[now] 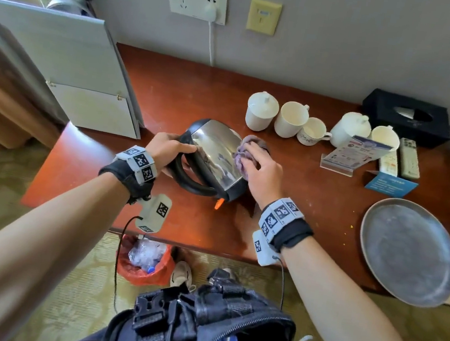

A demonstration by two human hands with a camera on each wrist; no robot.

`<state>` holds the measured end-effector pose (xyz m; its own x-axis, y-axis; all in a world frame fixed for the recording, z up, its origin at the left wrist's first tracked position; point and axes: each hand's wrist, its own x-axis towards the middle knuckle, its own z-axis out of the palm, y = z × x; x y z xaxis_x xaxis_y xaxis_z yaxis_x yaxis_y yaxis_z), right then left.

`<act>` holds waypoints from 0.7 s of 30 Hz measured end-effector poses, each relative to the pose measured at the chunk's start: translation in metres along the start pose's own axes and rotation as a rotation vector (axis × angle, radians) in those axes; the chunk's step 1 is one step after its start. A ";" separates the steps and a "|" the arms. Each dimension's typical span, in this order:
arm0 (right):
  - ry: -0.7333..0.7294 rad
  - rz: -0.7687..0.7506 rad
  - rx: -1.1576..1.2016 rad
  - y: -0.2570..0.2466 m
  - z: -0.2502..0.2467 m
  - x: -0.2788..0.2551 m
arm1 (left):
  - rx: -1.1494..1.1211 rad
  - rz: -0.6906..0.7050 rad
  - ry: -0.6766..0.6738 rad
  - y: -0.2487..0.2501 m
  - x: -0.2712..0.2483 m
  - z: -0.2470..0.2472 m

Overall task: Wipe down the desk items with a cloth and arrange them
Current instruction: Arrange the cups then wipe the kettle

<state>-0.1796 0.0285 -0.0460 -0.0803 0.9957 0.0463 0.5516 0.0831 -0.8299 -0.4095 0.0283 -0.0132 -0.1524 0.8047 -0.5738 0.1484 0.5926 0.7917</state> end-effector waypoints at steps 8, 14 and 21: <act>-0.187 -0.276 -0.295 -0.028 0.023 0.021 | 0.105 -0.008 0.014 0.020 0.021 0.005; -0.294 -0.388 -0.360 -0.019 0.021 0.022 | 0.167 -0.033 -0.016 0.029 0.036 0.000; -0.179 -0.184 -0.210 0.008 -0.005 0.029 | 0.084 -0.144 0.001 0.022 0.053 -0.008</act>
<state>-0.1735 0.0586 -0.0489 -0.3289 0.9417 0.0705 0.6719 0.2858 -0.6833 -0.4219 0.0837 -0.0247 -0.1793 0.7110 -0.6800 0.2058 0.7030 0.6808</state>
